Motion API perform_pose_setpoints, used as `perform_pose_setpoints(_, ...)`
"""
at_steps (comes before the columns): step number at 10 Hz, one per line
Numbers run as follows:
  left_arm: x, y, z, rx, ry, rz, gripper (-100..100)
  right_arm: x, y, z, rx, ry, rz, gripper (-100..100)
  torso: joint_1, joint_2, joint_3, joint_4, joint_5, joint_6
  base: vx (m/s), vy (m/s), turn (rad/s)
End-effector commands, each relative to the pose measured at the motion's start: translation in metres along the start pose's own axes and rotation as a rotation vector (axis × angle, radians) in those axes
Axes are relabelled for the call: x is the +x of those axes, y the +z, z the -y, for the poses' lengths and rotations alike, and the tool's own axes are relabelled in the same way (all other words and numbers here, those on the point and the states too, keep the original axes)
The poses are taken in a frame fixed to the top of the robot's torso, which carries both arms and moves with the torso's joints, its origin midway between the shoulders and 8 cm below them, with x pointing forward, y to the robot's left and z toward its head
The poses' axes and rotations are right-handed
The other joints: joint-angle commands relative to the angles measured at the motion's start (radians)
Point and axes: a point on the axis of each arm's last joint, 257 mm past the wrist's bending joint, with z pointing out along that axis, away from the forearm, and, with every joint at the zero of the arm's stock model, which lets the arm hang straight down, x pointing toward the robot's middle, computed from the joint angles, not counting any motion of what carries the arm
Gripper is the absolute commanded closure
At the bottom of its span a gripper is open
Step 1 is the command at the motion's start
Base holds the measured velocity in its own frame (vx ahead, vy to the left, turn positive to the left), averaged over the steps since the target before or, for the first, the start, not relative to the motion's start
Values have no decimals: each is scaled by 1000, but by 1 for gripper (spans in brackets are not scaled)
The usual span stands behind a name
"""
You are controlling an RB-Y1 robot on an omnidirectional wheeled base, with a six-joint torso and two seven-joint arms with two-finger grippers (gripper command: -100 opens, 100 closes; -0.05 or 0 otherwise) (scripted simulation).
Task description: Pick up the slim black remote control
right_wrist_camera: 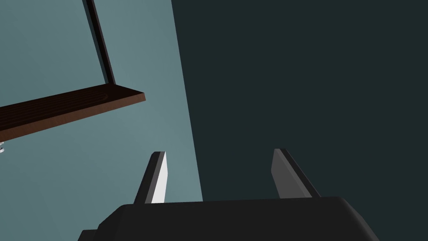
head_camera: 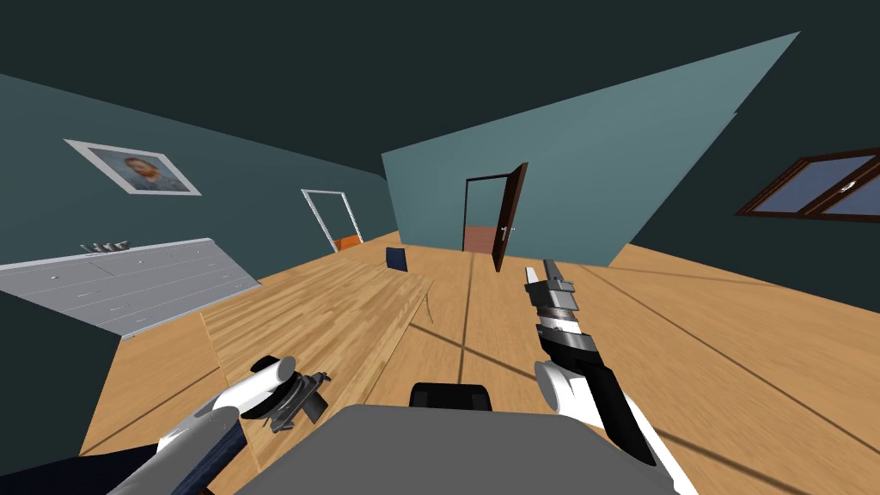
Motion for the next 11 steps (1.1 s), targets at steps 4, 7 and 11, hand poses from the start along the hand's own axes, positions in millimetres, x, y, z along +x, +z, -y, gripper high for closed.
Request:
perform_pose_setpoints(4, -2, 10, -18, -1, 8, -8, -100, 0, 0, 0, 0, 0, 0, 0, 0, -1, -1, 0, 0, 0, 34, -33, 4)
perform_pose_setpoints(7, -2, 8, -16, 0, 6, -6, 100, 0, 0, 0, 0, 0, 0, 0, 1, 1, 1, 0, 0, 0, 2, -3, 9)
perform_pose_setpoints(11, -2, 8, -18, -4, 5, -6, 0, 0, 0, 0, 0, 0, 0, 0, 4, 0, 0, 1, 3, 2, 0, 0, 0)
